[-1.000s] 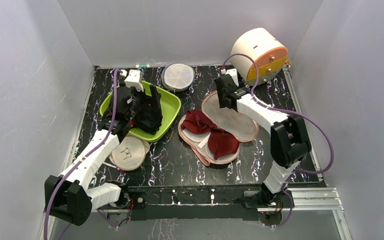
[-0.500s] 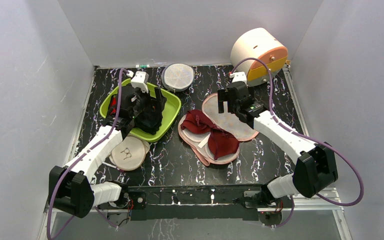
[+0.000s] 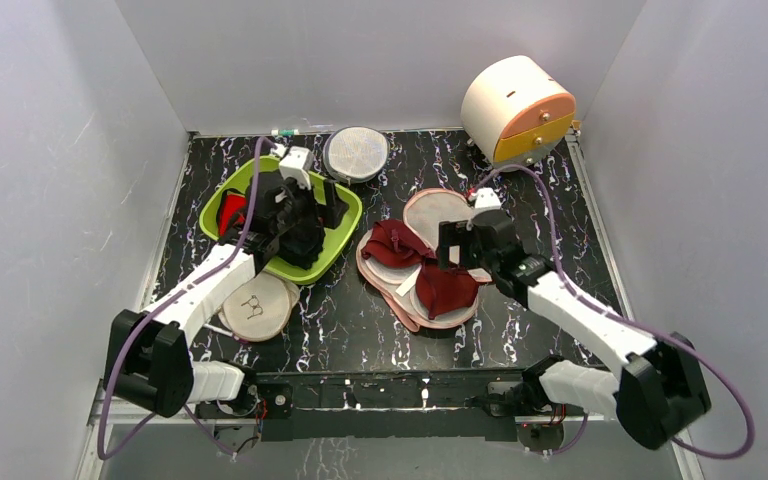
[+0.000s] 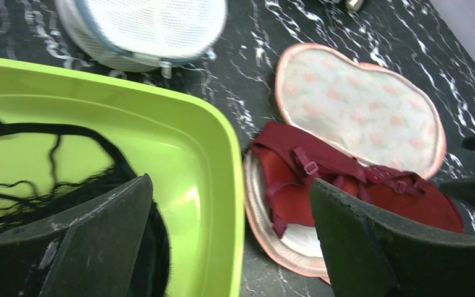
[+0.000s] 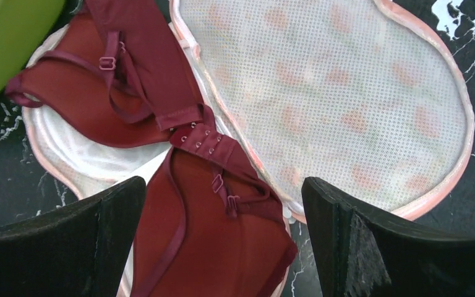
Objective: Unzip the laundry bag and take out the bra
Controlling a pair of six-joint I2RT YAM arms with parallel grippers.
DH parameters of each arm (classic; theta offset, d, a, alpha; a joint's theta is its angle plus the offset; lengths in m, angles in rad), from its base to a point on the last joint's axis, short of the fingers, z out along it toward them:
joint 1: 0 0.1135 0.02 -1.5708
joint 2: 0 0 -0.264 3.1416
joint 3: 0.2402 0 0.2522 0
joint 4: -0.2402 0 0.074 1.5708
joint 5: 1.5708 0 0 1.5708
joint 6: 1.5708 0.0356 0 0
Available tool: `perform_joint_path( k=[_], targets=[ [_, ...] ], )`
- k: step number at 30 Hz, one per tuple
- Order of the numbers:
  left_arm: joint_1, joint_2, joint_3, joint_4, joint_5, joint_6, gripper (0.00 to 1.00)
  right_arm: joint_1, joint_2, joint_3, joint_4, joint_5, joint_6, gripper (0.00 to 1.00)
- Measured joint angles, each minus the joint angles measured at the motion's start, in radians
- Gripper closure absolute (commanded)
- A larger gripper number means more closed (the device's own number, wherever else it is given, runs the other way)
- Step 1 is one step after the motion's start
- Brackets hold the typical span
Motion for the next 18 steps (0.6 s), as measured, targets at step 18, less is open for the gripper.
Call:
perform_joint_path(
  k=[18],
  targets=[
    [-0.417, -0.011, -0.013, -0.175, -0.328, -0.487, 0.31, 0.000, -0.331, -0.190, 0.241, 0.073, 0.016, 0.02]
  ],
)
